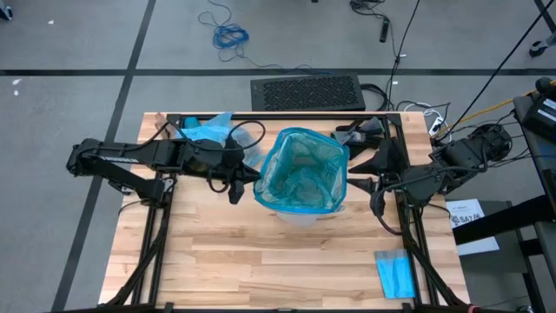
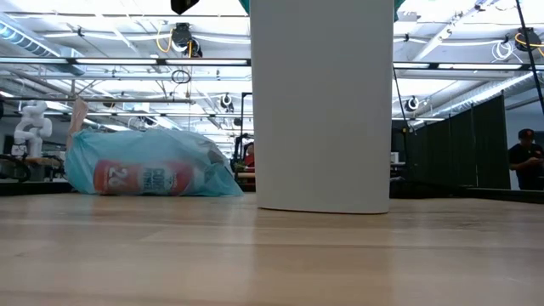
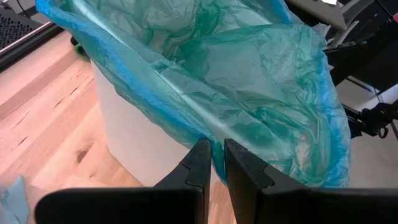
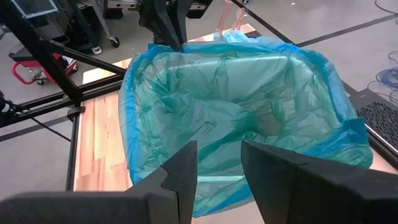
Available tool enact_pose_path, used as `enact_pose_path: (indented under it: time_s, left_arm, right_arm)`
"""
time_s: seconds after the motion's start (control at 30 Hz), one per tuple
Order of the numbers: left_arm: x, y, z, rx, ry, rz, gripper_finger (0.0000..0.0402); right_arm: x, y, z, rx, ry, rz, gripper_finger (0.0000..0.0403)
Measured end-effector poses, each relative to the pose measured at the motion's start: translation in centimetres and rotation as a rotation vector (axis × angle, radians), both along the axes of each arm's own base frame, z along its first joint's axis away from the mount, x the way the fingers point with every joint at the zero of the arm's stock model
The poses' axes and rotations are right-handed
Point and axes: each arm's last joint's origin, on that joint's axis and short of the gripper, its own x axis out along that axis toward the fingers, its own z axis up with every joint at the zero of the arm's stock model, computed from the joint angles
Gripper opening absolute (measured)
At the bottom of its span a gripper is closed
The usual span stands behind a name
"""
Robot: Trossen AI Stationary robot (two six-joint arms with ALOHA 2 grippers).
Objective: Place trash/remove bag and relplace
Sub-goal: Insert the blue trash bag into the white trash bin
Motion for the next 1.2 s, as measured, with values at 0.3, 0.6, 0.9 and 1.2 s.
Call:
enact_pose_path:
  time_s: [0.3,0.6,0.9,1.2]
  left_arm:
    - [0.1,0.0,0.2,-0.005,-0.019,0.020,0.0043]
    - [0.6,-0.1,1.3,-0.082,-0.146,0.026,0.0043]
    - [0.6,-0.2,1.2,-0.019,-0.140,-0.062,0.0043]
    - [-0.2,0.6,0.0,-0.007,0.011,-0.050,0.0043]
  right_arm:
    - [-0.3,-1.4,0.4,-0.023,-0.033,-0.092,0.0118]
    - [-0.3,-2.0,0.5,-0.029,-0.034,-0.120,0.0118]
    - [0.2,-2.9,0.5,-0.031,-0.036,-0.182,0.0118]
    - [0.4,-3.6,0.5,-0.034,-0.032,-0.211,0.0118]
